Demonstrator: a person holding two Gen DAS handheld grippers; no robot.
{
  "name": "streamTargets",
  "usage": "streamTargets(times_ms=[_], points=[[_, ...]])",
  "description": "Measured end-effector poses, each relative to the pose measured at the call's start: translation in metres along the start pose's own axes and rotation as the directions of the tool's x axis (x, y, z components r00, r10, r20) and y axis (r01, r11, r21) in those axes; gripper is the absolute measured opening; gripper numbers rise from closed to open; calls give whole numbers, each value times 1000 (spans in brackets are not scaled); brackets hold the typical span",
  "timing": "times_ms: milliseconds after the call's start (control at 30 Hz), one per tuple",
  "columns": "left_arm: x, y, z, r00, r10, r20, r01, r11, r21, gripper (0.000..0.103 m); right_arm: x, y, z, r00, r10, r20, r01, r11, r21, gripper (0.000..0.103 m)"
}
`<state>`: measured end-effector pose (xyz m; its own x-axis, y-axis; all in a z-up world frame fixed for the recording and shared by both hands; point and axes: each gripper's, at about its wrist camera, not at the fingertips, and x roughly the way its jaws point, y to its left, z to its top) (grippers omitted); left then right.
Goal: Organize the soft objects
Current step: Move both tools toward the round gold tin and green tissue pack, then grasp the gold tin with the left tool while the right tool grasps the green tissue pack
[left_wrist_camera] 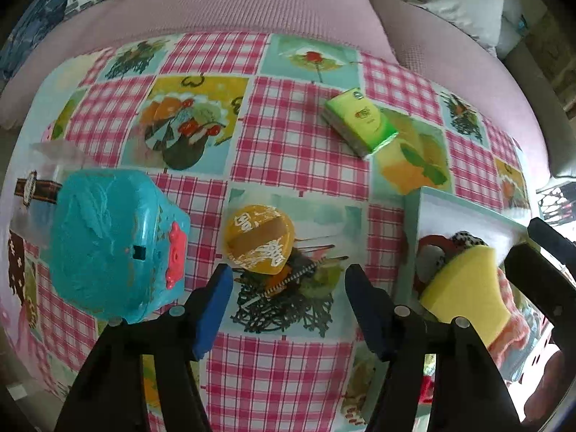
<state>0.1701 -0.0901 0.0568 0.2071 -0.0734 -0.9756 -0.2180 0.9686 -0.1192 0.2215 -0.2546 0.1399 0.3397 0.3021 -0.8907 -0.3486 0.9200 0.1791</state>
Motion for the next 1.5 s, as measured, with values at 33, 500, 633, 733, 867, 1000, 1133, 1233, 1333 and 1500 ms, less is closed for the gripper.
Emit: streamTargets(times_ms=[33,500,633,733,867,1000,1133,1233,1333,1500], points=[[3,1,0,1000,4,1,-4,1000,-4,64,3,1,1,1000,4,0,-4,1000,-5,102],[29,10,-4,999,31,15,-30,997,-72,57,41,3,9,999,49,-19,-50,998,-24,102],[37,20,-4,1000,15,20,-12,992,-126,57,46,5,12,999,44,-18,-45,998,-33,102],[41,20,-4,999,22,31,-18,992,-123,57,52,6,15,999,40,-20,-40,998,-47,102],[45,20,1,997,42,58,-35,993,-114,50,62,5,19,999,41,-21,-42,997,-60,100],[46,24,5,994,61,96,-52,994,-93,42,74,3,20,999,46,-23,-47,998,-50,99],[45,25,3,989,51,139,-40,996,-75,39,82,3,21,999,36,-24,-38,998,-57,97],[44,31,0,984,21,174,-9,998,-67,35,84,3,22,999,30,-18,-31,997,-65,96],[41,37,-9,979,-2,202,11,999,-44,33,84,4,23,1000,19,-5,-19,997,-79,96],[38,41,-21,971,-41,236,38,999,16,30,85,11,28,1000,1,13,1,993,-117,96]])
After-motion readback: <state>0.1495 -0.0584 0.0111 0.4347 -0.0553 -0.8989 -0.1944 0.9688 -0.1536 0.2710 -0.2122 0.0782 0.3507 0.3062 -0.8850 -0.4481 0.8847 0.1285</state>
